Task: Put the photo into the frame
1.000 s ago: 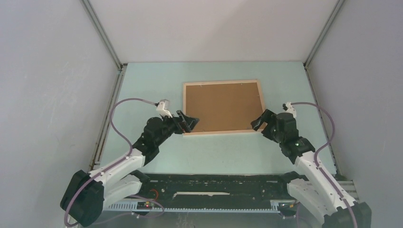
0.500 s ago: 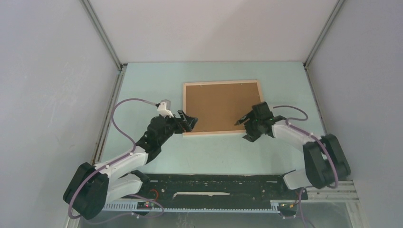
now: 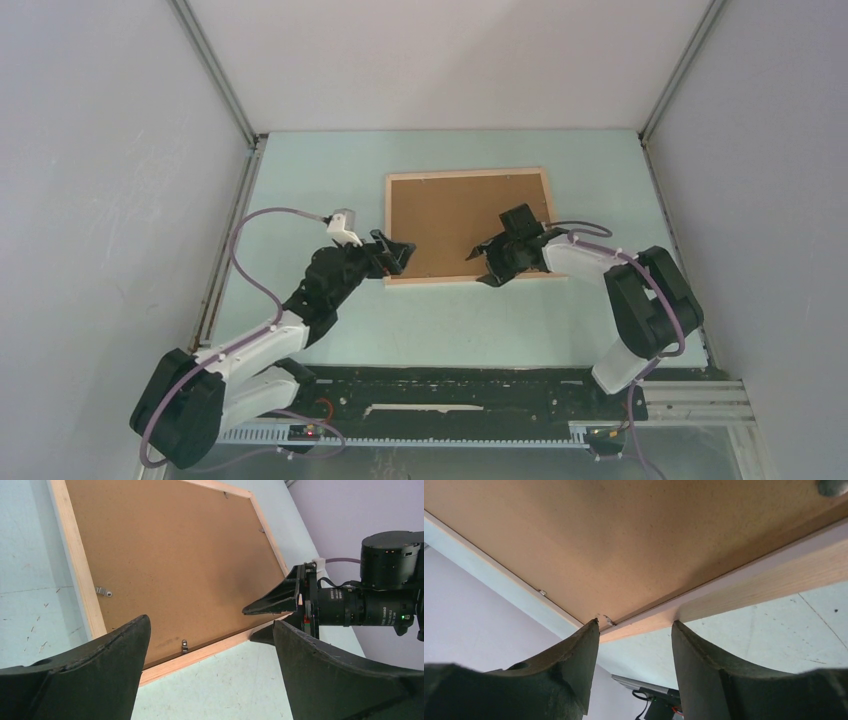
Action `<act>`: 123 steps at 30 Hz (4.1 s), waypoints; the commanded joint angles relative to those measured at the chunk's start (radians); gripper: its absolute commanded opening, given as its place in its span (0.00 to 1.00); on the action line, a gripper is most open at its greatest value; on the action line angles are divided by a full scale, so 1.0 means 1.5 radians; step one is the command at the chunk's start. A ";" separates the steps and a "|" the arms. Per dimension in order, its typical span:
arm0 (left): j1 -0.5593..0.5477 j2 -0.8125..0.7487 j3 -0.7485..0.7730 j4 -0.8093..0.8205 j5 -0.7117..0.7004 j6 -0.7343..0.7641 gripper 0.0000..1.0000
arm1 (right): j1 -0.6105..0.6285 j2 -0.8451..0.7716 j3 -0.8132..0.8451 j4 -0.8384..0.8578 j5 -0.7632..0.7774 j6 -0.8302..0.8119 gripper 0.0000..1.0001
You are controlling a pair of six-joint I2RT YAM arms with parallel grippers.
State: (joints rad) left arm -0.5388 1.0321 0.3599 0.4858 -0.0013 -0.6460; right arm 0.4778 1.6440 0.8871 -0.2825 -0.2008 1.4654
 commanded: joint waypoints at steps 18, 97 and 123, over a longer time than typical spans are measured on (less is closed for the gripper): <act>-0.004 -0.049 -0.040 0.045 -0.031 0.009 1.00 | -0.006 0.014 -0.025 -0.069 0.027 0.181 0.47; 0.169 0.333 0.329 -0.140 0.022 -0.083 1.00 | -0.230 0.140 0.189 -0.167 -0.079 -0.768 0.22; 0.213 0.514 0.414 -0.169 0.205 -0.082 1.00 | -0.285 0.166 0.342 -0.206 -0.003 -0.736 1.00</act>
State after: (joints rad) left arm -0.2150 1.8114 0.9264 0.2577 0.2764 -0.7853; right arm 0.0689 1.8561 1.3216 -0.6102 -0.2245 0.3386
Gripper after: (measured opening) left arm 0.996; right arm 0.993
